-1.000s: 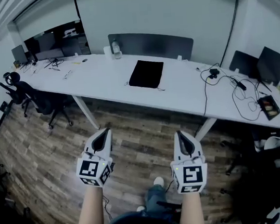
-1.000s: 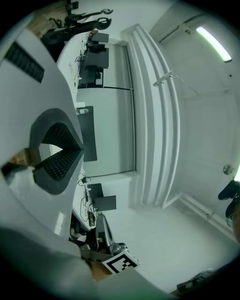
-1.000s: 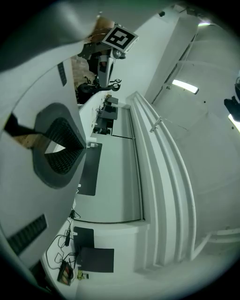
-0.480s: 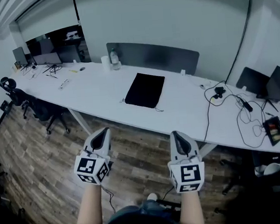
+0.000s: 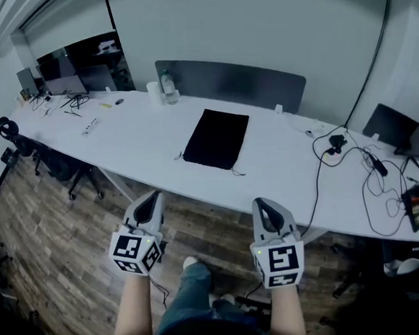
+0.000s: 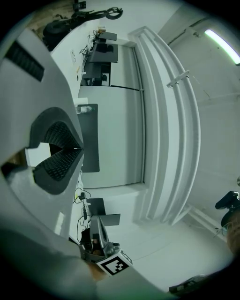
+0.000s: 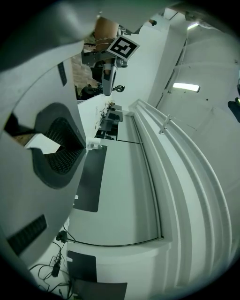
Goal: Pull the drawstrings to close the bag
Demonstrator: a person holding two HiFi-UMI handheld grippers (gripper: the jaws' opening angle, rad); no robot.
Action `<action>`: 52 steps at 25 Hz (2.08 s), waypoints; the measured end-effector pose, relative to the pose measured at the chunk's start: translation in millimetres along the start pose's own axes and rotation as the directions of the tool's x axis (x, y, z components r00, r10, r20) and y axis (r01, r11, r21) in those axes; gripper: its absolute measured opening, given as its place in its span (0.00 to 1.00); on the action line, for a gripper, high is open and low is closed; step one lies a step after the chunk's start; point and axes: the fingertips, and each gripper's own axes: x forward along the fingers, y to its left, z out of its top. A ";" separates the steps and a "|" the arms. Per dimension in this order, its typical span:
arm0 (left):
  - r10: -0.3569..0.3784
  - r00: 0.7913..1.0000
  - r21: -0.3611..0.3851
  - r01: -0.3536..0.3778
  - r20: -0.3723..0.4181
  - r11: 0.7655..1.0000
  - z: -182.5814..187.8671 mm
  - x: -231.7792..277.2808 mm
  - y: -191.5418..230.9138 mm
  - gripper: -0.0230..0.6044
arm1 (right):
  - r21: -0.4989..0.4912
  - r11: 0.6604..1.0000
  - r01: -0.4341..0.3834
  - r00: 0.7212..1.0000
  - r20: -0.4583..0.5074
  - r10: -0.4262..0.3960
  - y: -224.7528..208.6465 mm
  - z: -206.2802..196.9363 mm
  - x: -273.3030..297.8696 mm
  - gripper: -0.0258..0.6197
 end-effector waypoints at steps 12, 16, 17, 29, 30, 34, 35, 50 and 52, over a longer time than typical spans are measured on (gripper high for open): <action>-0.100 0.992 0.019 0.101 -0.077 0.995 -29.3 114.7 78.4 0.04 | 0.011 0.999 0.041 0.995 -0.090 -0.040 -23.6 -20.5 117.1 0.03; -0.161 0.977 0.048 0.169 -0.140 0.984 -45.5 161.0 111.8 0.08 | -0.002 0.997 0.074 0.988 -0.133 -0.074 -33.4 -27.6 163.9 0.03; -0.178 0.971 0.056 0.189 -0.160 0.980 -50.5 172.4 119.7 0.10 | -0.006 0.997 0.080 0.986 -0.148 -0.080 -35.4 -30.7 174.7 0.03; -0.455 0.770 0.089 0.545 -0.448 0.834 -141.0 269.1 173.4 0.18 | 0.021 0.996 0.082 0.925 -0.373 -0.068 -54.4 -97.1 257.9 0.03; -0.480 0.737 0.098 0.587 -0.476 0.804 -150.1 273.3 173.0 0.19 | 0.033 0.996 0.086 0.918 -0.391 -0.066 -56.0 -103.4 259.1 0.03; -0.541 0.620 0.121 0.713 -0.569 0.690 -179.5 287.4 173.6 0.20 | 0.049 0.994 0.101 0.883 -0.465 -0.067 -61.4 -129.2 256.0 0.03; -0.551 0.596 0.120 0.735 -0.584 0.667 -184.4 290.5 173.3 0.20 | 0.055 0.994 0.099 0.874 -0.482 -0.060 -62.2 -135.2 254.5 0.03; -0.395 0.181 0.164 0.984 -0.901 0.075 -265.9 299.3 156.1 0.21 | 0.164 0.986 -0.006 0.802 -0.589 0.103 -68.6 -181.6 249.9 0.03; -0.358 0.144 0.155 0.988 -0.922 -0.003 -272.7 299.9 152.7 0.21 | 0.169 0.985 -0.019 0.792 -0.599 0.118 -72.4 -184.9 253.8 0.03</action>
